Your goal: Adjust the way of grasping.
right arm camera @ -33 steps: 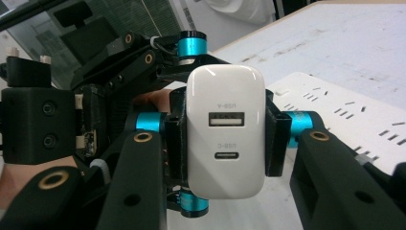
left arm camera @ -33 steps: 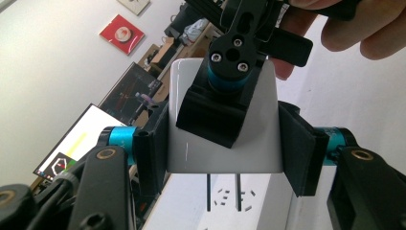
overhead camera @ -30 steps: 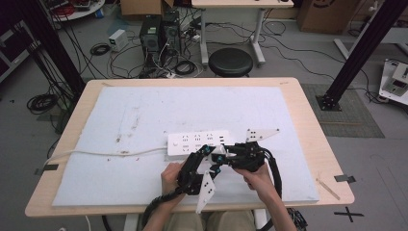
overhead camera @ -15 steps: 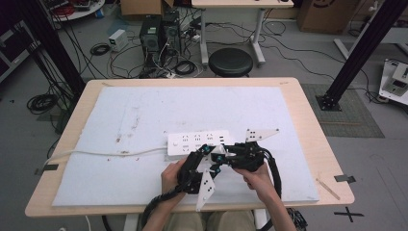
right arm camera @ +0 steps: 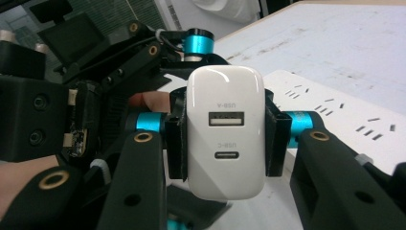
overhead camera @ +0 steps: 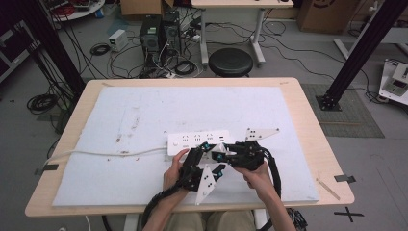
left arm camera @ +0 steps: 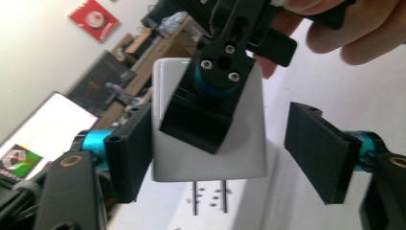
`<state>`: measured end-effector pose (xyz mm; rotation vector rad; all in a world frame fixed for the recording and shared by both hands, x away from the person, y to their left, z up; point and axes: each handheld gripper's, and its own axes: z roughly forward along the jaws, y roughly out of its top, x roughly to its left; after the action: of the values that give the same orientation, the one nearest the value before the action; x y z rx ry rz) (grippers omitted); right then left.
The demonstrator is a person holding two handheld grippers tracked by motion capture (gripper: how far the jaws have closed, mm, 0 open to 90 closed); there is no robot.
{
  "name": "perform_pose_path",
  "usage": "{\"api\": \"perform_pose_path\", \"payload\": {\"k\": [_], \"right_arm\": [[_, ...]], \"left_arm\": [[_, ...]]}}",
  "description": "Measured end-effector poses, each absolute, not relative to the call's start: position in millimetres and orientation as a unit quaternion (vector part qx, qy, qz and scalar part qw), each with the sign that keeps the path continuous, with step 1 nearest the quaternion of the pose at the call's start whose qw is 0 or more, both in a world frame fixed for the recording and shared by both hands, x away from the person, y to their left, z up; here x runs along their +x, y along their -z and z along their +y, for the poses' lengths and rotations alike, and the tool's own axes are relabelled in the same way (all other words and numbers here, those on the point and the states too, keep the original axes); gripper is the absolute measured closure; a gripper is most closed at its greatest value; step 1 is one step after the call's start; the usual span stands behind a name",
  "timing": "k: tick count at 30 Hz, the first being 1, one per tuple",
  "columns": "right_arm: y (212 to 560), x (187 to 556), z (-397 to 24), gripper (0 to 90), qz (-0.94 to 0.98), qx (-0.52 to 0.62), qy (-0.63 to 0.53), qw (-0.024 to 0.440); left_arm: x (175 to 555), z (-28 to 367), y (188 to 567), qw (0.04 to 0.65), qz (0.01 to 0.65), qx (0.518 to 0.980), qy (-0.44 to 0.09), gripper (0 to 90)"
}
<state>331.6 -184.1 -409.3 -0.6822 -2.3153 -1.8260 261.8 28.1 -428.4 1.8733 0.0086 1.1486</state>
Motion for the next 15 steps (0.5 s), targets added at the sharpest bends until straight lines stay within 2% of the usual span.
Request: {"api": "perform_pose_path", "payload": {"k": [9, 15], "right_arm": [[409, 332, -189, 62.8, -0.765, -0.234, 0.598, 0.053], [406, 333, -195, 62.8, -0.761, -0.241, 0.602, 0.038]], "left_arm": [[262, 40, 419, 0.492, 0.04, 0.74, -0.457, 23.5], [265, 57, 416, 0.53, 0.071, 0.736, -0.415, 23.4]]}}
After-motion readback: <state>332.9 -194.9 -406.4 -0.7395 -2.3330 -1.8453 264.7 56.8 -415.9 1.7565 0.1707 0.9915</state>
